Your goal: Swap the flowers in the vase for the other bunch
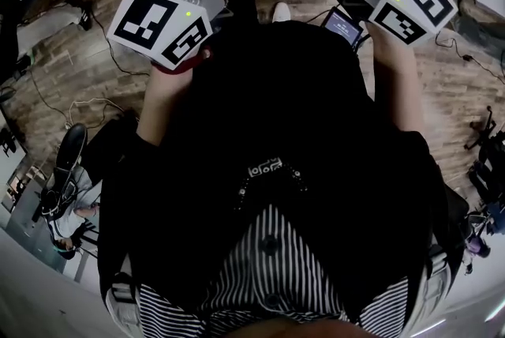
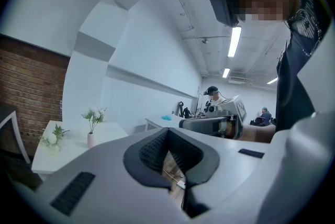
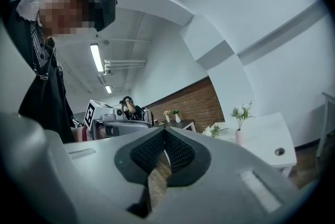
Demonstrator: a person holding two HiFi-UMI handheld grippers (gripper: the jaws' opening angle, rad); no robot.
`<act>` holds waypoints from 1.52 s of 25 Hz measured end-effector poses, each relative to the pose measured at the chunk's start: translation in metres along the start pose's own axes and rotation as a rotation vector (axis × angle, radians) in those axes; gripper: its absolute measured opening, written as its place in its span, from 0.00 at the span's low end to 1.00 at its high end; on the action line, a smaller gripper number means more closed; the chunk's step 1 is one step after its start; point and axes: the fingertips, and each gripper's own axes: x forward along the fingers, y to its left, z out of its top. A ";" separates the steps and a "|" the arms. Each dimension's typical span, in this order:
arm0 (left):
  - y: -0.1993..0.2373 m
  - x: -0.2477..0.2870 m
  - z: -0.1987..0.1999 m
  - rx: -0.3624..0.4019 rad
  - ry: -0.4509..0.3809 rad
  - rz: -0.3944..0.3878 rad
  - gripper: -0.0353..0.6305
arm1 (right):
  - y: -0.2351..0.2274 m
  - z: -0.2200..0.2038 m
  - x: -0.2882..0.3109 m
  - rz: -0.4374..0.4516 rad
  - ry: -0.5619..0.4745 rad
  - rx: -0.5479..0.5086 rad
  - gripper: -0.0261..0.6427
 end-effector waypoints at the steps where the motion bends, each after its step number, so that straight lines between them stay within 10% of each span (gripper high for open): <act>1: 0.011 0.002 0.002 -0.002 -0.004 0.003 0.06 | -0.005 0.000 0.007 -0.004 0.002 0.002 0.05; 13: 0.123 0.020 0.038 0.031 -0.004 -0.107 0.06 | -0.056 0.048 0.106 -0.089 -0.005 -0.046 0.05; 38: 0.321 -0.038 0.061 -0.016 -0.059 -0.067 0.06 | -0.089 0.070 0.300 -0.146 0.052 -0.051 0.05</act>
